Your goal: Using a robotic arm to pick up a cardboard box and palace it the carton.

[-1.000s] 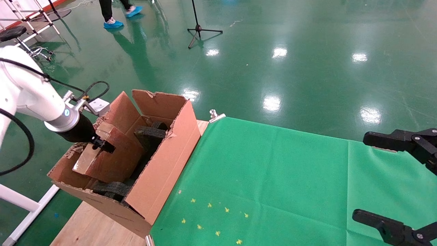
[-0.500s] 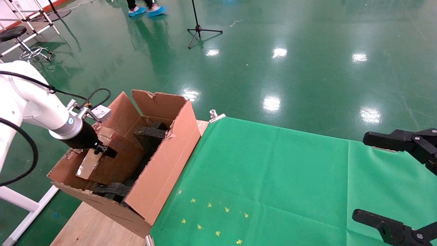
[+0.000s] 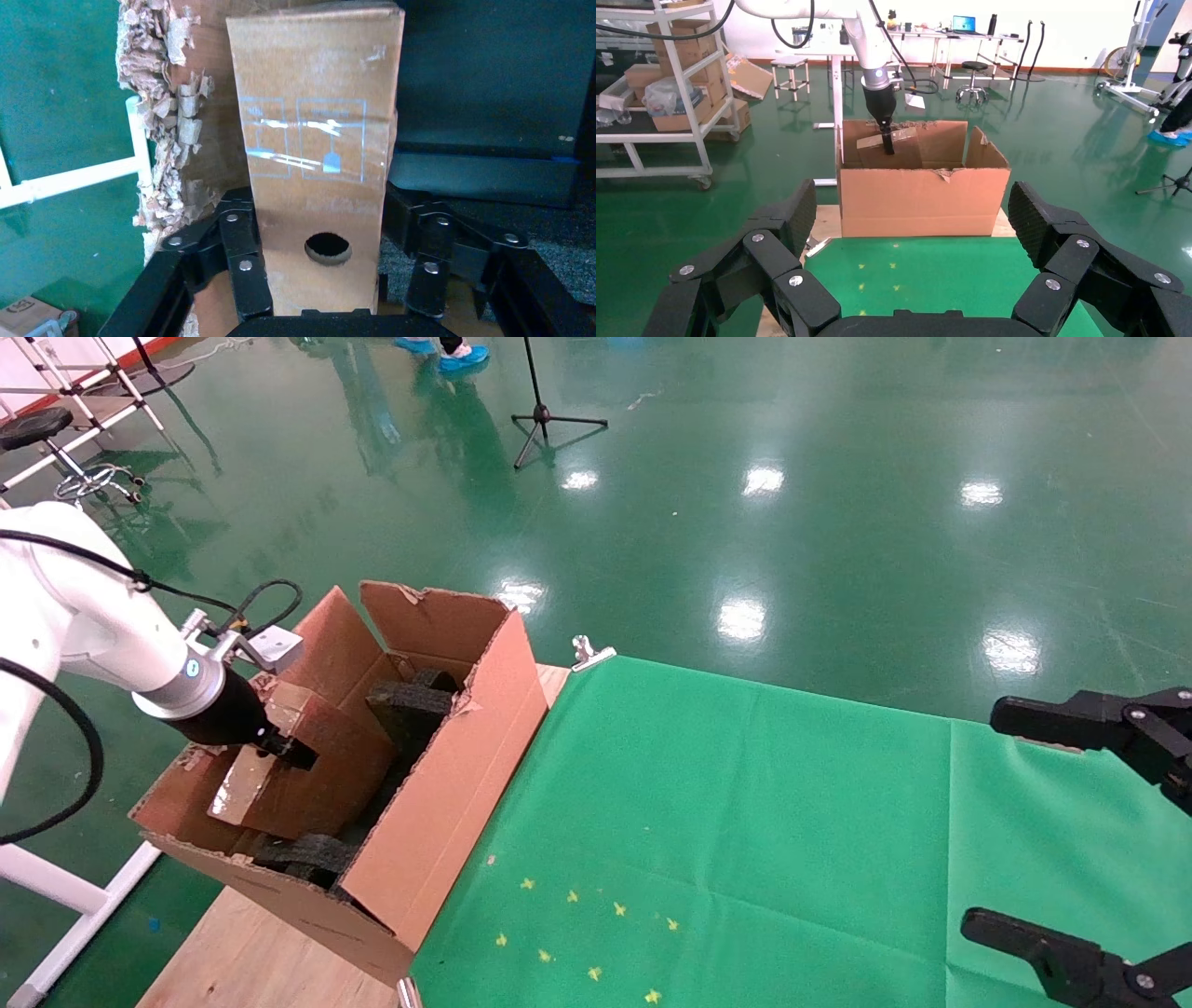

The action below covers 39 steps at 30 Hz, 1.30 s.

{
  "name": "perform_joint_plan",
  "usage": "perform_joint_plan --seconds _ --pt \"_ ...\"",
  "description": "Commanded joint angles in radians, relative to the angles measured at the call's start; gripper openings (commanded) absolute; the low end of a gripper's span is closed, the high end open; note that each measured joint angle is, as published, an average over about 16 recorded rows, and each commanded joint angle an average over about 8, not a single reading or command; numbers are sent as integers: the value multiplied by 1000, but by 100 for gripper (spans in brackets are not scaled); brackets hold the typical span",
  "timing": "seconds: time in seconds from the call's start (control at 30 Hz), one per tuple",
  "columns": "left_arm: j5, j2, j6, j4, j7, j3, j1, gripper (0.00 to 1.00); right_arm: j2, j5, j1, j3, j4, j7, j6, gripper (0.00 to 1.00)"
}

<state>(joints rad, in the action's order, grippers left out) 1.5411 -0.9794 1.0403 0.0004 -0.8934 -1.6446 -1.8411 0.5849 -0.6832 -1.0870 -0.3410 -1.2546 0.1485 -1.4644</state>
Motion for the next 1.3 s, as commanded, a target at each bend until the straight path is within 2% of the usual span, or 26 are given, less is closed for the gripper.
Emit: perform_joint_plan --seconds 0.03,0.5,0.9,1.1,1.3 --pt "0 0 1 0 0 0 0 100 0 0 0 0 0 0 0 100" --pt "-7 5 12 -7 11 6 -23 100 0 0 0 0 0 0 0 100" --pt "-98 75 137 -161 123 71 -221 100 0 0 0 0 0 0 0 100" --pt "-109 99 226 -286 118 76 -297 100 0 0 0 0 0 0 0 100" --pt "-102 102 283 -350 102 67 -323 100 0 0 0 0 0 0 0 100"
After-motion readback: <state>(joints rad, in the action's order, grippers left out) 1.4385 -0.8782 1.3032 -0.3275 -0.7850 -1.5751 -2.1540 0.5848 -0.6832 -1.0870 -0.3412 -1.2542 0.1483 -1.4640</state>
